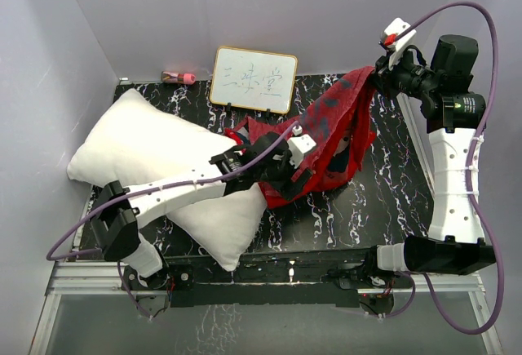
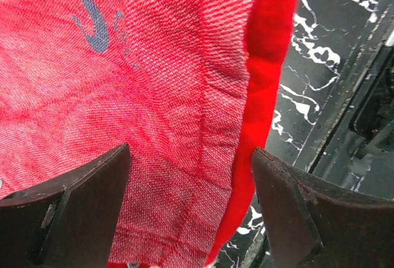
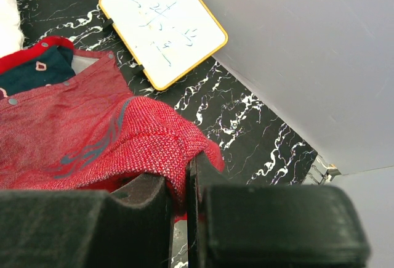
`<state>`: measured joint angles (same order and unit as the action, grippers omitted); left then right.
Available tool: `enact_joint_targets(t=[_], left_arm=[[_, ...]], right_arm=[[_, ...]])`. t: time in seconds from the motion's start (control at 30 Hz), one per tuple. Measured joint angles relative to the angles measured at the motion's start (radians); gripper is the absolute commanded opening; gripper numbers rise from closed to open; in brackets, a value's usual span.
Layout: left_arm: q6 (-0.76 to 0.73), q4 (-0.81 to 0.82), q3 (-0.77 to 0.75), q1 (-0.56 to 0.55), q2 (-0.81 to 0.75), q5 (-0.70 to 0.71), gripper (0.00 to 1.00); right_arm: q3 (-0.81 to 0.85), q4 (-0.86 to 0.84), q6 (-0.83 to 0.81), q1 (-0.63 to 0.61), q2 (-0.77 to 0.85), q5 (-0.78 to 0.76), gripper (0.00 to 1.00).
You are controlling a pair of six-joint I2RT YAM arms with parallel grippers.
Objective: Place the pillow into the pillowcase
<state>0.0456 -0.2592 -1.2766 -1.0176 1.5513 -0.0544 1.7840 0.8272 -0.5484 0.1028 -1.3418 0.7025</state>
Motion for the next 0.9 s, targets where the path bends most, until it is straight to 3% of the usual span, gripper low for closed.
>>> enact_joint_targets(t=[0.1, 0.2, 0.27, 0.37, 0.4, 0.63, 0.9], left_arm=[[0.008, 0.003, -0.001, -0.001, 0.033, 0.014, 0.75], [0.022, 0.026, -0.001, -0.001, 0.042, 0.013, 0.63], [0.035, 0.043, -0.001, -0.001, 0.042, 0.014, 0.45], [0.053, 0.046, -0.001, -0.001, 0.042, 0.039, 0.03], [0.058, 0.042, -0.002, -0.001, 0.042, 0.059, 0.00], [0.024, -0.013, -0.066, -0.001, 0.012, 0.210, 0.00], [-0.123, -0.027, -0.393, 0.000, -0.119, 0.314, 0.00]], right_arm=[[0.000, 0.000, 0.000, 0.000, 0.000, -0.002, 0.08], [0.000, 0.000, 0.000, 0.000, 0.000, -0.007, 0.08], [0.000, 0.000, 0.000, 0.000, 0.000, -0.011, 0.08], [0.000, 0.000, 0.001, 0.000, 0.000, -0.019, 0.08], [0.000, 0.000, 0.001, 0.000, 0.000, -0.023, 0.08], [0.010, -0.006, -0.001, 0.000, -0.002, -0.111, 0.08], [0.216, -0.073, -0.007, 0.000, -0.049, -0.215, 0.08]])
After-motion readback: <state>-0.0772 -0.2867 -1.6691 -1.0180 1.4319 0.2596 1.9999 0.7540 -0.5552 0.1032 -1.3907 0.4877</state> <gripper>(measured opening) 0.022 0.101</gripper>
